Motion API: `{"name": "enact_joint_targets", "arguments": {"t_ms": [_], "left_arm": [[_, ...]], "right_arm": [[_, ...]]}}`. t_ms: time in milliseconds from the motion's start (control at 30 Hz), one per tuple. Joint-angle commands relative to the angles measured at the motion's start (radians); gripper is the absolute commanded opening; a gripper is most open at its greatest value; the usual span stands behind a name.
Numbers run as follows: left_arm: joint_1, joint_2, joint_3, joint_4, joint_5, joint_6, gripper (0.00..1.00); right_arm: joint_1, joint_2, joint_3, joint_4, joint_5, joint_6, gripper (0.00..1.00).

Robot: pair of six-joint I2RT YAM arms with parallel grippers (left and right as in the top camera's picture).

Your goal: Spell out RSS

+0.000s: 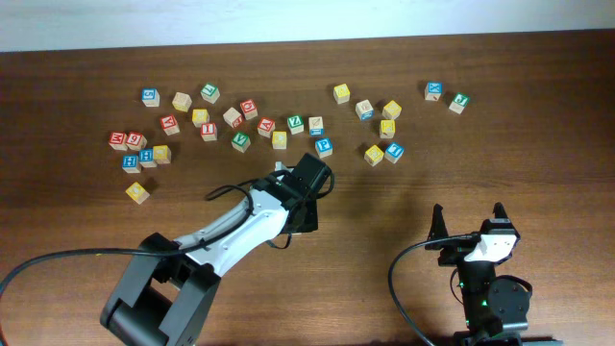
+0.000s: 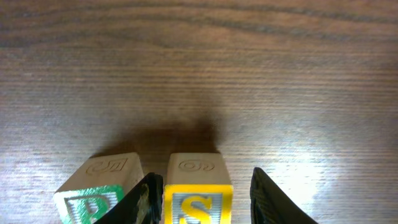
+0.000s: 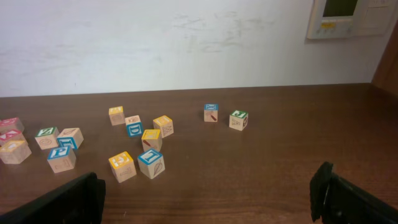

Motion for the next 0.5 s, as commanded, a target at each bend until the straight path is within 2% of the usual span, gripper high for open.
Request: {"name": "enact_joint_targets", "arguments": {"t_ms": [0, 67, 267, 300, 333, 367, 400, 467], "left_arm": [[-0.004, -0.001, 0.023, 0.006, 0.007, 0.018, 0.37], [0.003, -0.011, 0.094, -0.014, -0.012, 0.089, 0.42], [0.114, -0.03, 0.31, -0.181, -0.04, 0.09, 0.5], [0.163, -0.041, 0.368, -0.228, -0.048, 0.118, 0.56], [0.204, -0.051, 0.412, -0.262, -0.058, 0.138, 0.76], [0.272, -0.065, 0.472, -0.314, -0.064, 0.138, 0.79], [0.367, -0.087, 0.526, -0.375, -0.052, 0.138, 0.99], [0.484, -0.111, 0.547, -0.422, -0.035, 0.126, 0.99]], "right_arm": [[-0.006, -0.005, -0.005, -0.007, 0.012, 0.007, 0.98], [-0.006, -0.005, -0.005, -0.007, 0.012, 0.007, 0.98], [-0.006, -0.005, -0.005, -0.007, 0.012, 0.007, 0.98], [-0.006, -0.005, -0.005, -0.007, 0.012, 0.007, 0.98], [-0.006, -0.005, -0.005, -0.007, 0.012, 0.007, 0.98], [-0.006, -0.005, -0.005, -0.007, 0.012, 0.007, 0.98], [-0.006, -0.005, -0.005, -0.007, 0.012, 0.007, 0.98], [-0.006, -0.005, -0.005, -0.007, 0.012, 0.007, 0.98]]}}
